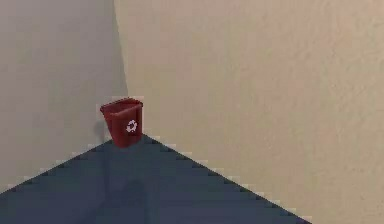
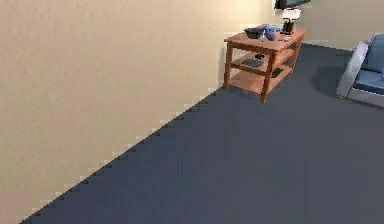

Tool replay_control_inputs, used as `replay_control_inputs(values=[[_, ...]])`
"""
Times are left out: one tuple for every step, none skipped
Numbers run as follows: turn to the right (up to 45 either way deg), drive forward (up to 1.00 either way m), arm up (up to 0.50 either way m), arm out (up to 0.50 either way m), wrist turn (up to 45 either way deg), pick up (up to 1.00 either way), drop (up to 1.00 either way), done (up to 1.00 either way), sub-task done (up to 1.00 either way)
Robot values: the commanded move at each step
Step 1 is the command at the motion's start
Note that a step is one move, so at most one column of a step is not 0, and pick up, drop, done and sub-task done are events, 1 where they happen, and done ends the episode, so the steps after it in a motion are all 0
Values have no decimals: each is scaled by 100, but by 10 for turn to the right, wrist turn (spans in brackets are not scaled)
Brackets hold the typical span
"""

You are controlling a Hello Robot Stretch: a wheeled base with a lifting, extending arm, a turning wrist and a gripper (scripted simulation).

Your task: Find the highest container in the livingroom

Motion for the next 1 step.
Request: replay_control_inputs(values=[[360,0,0,0,0,0,0,0,0]])
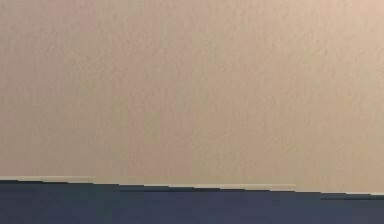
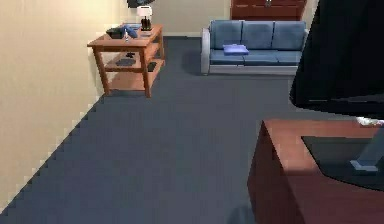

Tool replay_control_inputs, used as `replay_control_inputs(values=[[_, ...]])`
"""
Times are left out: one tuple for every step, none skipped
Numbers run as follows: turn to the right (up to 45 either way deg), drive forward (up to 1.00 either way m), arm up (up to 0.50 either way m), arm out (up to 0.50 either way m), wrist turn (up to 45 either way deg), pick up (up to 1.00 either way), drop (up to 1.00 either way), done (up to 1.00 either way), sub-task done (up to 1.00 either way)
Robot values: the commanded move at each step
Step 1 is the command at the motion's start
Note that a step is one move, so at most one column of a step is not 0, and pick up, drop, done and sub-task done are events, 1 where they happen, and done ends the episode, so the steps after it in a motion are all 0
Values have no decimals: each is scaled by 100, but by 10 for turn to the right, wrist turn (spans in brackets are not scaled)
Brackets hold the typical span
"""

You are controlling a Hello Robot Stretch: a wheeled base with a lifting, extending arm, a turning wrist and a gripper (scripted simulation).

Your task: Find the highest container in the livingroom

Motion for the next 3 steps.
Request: replay_control_inputs(values=[[0,10,0,0,0,0,0,0,0],[-450,0,0,0,0,0,0,0,0],[-360,0,0,0,0,0,0,0,0]])
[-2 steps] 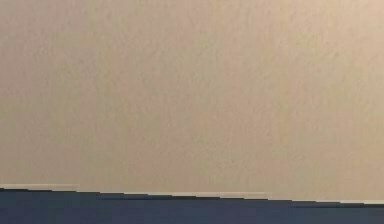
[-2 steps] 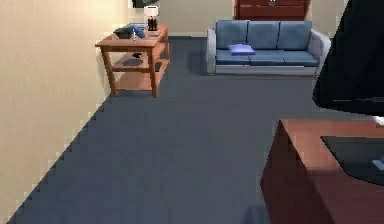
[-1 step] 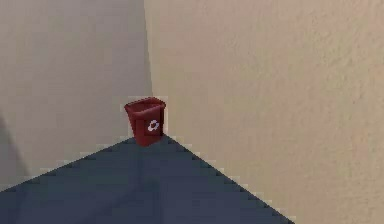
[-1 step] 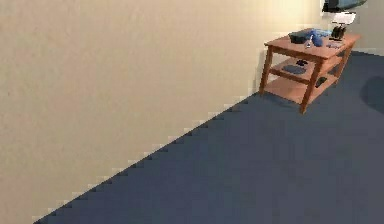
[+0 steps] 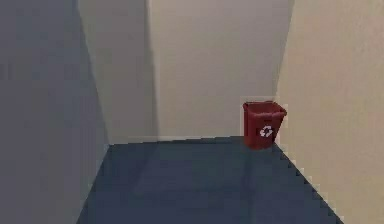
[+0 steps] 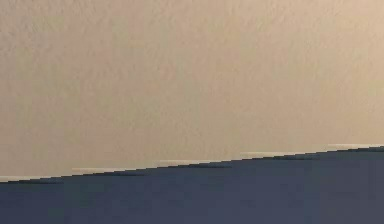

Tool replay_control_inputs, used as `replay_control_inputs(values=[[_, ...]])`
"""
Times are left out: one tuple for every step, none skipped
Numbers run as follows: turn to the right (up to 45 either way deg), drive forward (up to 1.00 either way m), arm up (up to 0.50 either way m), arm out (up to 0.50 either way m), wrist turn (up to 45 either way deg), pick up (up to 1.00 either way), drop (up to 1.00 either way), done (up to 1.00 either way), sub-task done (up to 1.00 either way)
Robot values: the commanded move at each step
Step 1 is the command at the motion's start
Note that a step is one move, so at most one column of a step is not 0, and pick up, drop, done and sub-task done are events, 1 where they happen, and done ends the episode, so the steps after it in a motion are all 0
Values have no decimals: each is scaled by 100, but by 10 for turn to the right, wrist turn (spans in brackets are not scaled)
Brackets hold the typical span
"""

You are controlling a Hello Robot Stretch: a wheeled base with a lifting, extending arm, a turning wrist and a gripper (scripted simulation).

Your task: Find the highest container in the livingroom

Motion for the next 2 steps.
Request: replay_control_inputs(values=[[0,100,0,0,0,0,0,0,0],[-60,0,0,0,0,0,0,0,0]])
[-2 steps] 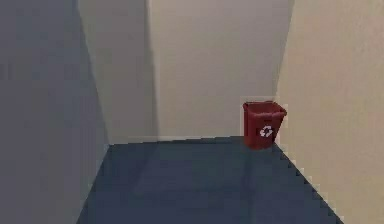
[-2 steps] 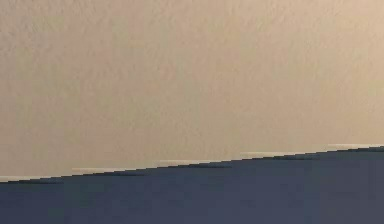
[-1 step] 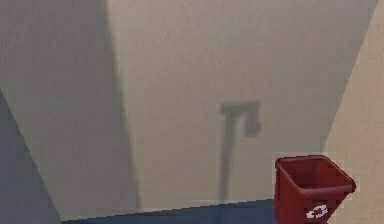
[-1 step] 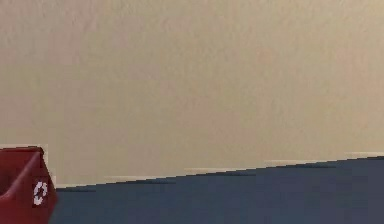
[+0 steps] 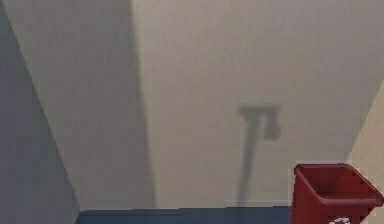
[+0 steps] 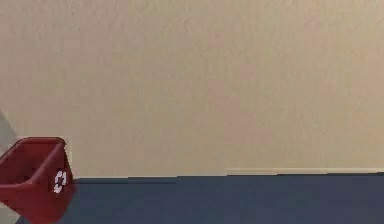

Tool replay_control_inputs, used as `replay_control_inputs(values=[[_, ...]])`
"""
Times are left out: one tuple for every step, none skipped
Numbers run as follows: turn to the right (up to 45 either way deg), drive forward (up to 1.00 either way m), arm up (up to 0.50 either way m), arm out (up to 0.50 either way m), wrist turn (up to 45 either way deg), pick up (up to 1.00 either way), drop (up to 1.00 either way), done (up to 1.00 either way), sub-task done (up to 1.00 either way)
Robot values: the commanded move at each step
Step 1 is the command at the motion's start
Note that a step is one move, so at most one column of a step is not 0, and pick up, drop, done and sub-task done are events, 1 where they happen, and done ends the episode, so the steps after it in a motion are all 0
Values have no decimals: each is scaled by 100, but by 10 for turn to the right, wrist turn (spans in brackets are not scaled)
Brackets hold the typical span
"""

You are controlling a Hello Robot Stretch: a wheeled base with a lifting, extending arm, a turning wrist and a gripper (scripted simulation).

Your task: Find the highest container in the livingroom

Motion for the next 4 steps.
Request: replay_control_inputs(values=[[0,55,0,0,0,0,0,0,0],[450,0,0,0,0,0,0,0,0],[450,0,0,0,0,0,0,0,0],[450,0,0,0,0,0,0,0,0]])
